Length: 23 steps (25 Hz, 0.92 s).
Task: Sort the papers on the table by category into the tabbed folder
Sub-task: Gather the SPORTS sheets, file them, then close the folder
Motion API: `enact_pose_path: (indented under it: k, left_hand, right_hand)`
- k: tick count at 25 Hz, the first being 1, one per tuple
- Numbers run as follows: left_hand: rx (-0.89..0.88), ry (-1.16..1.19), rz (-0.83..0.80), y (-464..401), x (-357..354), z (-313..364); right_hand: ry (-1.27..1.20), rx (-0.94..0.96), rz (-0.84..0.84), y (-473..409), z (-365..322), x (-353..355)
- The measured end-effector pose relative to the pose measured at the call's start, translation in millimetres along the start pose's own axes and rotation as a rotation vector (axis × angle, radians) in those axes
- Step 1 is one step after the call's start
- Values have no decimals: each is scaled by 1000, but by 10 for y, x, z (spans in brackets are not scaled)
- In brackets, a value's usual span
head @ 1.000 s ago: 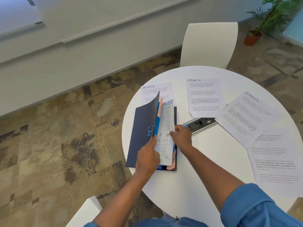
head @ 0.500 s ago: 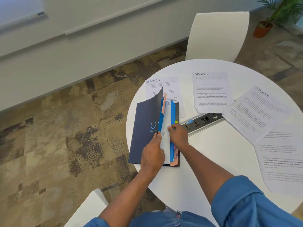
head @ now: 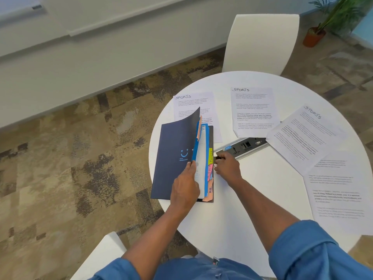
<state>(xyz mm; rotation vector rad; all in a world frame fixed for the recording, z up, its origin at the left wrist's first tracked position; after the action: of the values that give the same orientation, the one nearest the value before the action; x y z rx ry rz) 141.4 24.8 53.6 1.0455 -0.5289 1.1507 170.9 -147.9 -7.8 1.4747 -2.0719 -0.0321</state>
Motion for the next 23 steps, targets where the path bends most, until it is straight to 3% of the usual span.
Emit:
enact_pose_path:
  k: [8,16,23]
  left_hand:
    - [16,-248,-93,-98,-369,98]
    - [73,-413,-167,-179,-700,205]
    - [-58,-396,176,-30,-770,339]
  right_hand:
    - [-98,63,-397,345,-16,266]
    - [-142,-7,-325,611,388,901]
    - [-183,11,-209,677,645,1432]
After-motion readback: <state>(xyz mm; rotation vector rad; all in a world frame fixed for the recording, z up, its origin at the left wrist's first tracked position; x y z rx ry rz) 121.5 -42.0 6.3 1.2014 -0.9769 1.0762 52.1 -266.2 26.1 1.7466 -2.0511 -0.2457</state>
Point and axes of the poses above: each hand's wrist, its own y-axis away from the middle knuckle, its own x-axis out of the back of the hand, z = x × y, the point moved 2 cm from there along -y, towards the middle knuckle, and after that the axes turned 11 degrees about x, right-handed, at the moved point
